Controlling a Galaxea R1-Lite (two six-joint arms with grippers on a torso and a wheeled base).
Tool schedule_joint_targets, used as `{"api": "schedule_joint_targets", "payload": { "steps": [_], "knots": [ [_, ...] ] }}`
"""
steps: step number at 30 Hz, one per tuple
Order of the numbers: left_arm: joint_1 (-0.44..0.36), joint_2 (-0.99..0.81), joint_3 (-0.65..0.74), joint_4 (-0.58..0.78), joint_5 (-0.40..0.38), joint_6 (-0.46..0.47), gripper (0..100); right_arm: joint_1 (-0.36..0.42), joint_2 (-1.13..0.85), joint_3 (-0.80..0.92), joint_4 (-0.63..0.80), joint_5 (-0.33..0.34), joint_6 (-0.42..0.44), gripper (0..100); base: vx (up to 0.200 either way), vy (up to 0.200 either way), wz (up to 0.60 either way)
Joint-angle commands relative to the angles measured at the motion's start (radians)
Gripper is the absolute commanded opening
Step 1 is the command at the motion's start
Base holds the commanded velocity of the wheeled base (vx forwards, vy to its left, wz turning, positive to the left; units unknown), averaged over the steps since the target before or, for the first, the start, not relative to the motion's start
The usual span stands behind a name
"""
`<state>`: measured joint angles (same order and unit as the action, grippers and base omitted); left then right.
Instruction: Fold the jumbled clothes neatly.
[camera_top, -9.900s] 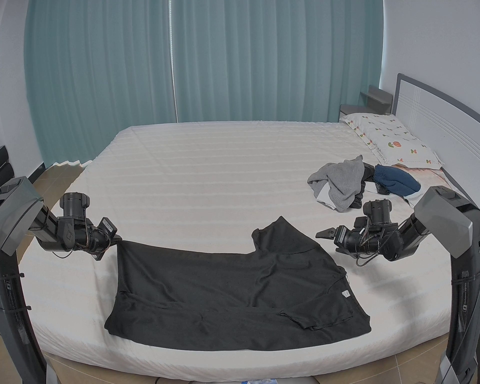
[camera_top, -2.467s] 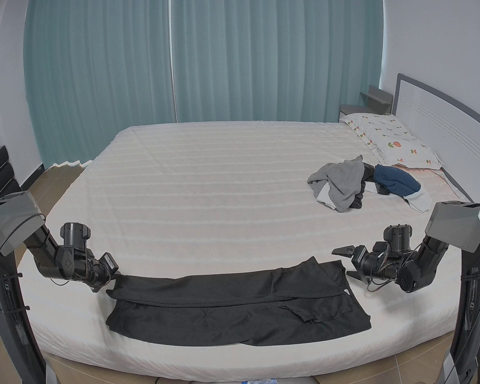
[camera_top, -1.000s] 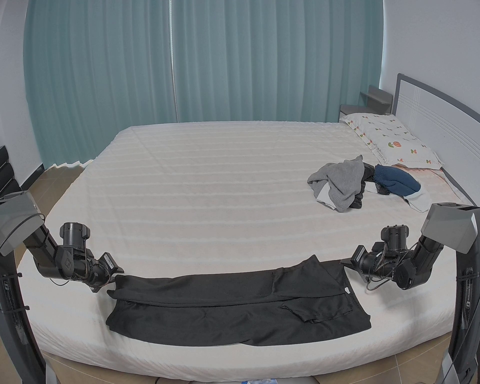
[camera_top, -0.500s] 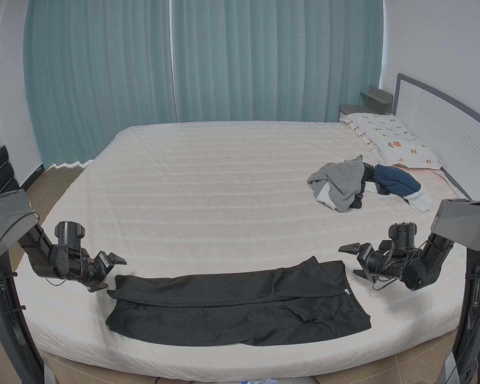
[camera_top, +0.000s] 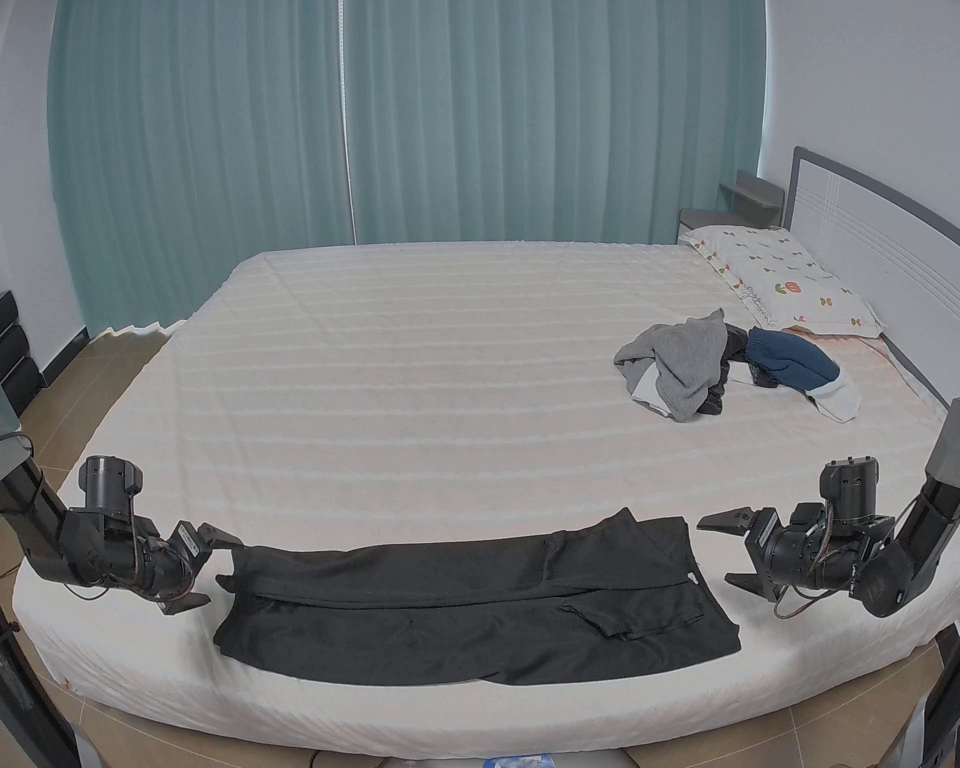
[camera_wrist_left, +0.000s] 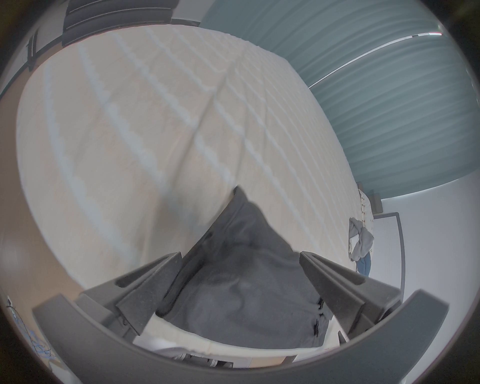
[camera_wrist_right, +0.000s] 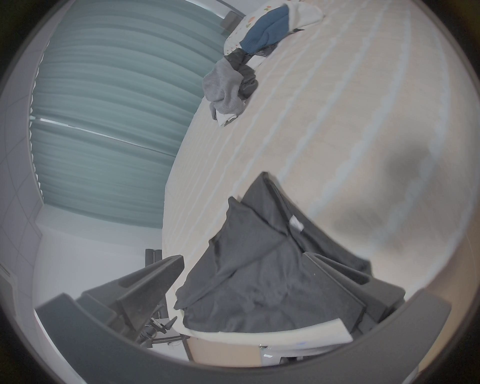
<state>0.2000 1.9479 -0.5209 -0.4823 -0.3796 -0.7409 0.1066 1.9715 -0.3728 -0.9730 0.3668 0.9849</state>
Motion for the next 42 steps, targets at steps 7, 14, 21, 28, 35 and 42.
{"api": "schedule_joint_targets", "payload": {
  "steps": [7, 14, 21, 28, 35, 42],
  "knots": [
    [-0.002, 0.008, 0.094, -0.025, 0.005, 0.021, 100, 0.012, 0.015, 0.054, -0.006, 0.007, 0.029, 100, 0.000, 0.000, 0.00],
    [-0.027, 0.062, 0.120, -0.133, 0.039, 0.047, 100, 0.004, 0.030, 0.104, -0.127, 0.004, 0.032, 100, 0.000, 0.000, 0.00],
    [-0.073, 0.106, 0.133, -0.193, 0.119, 0.047, 100, 0.010, 0.053, 0.121, -0.188, 0.001, 0.029, 100, 0.000, 0.000, 0.00],
    [-0.113, 0.144, 0.139, -0.260, 0.149, 0.049, 100, 0.010, 0.053, 0.118, -0.191, 0.001, 0.028, 100, 0.000, 0.000, 0.00],
    [-0.134, 0.183, 0.130, -0.308, 0.199, 0.049, 100, 0.007, 0.053, 0.114, -0.193, 0.000, 0.024, 100, 0.000, 0.000, 0.00],
    [-0.133, 0.192, 0.107, -0.308, 0.200, 0.046, 0, 0.005, 0.053, 0.115, -0.193, 0.000, 0.024, 100, 0.000, 0.000, 0.00]
  ]
}}
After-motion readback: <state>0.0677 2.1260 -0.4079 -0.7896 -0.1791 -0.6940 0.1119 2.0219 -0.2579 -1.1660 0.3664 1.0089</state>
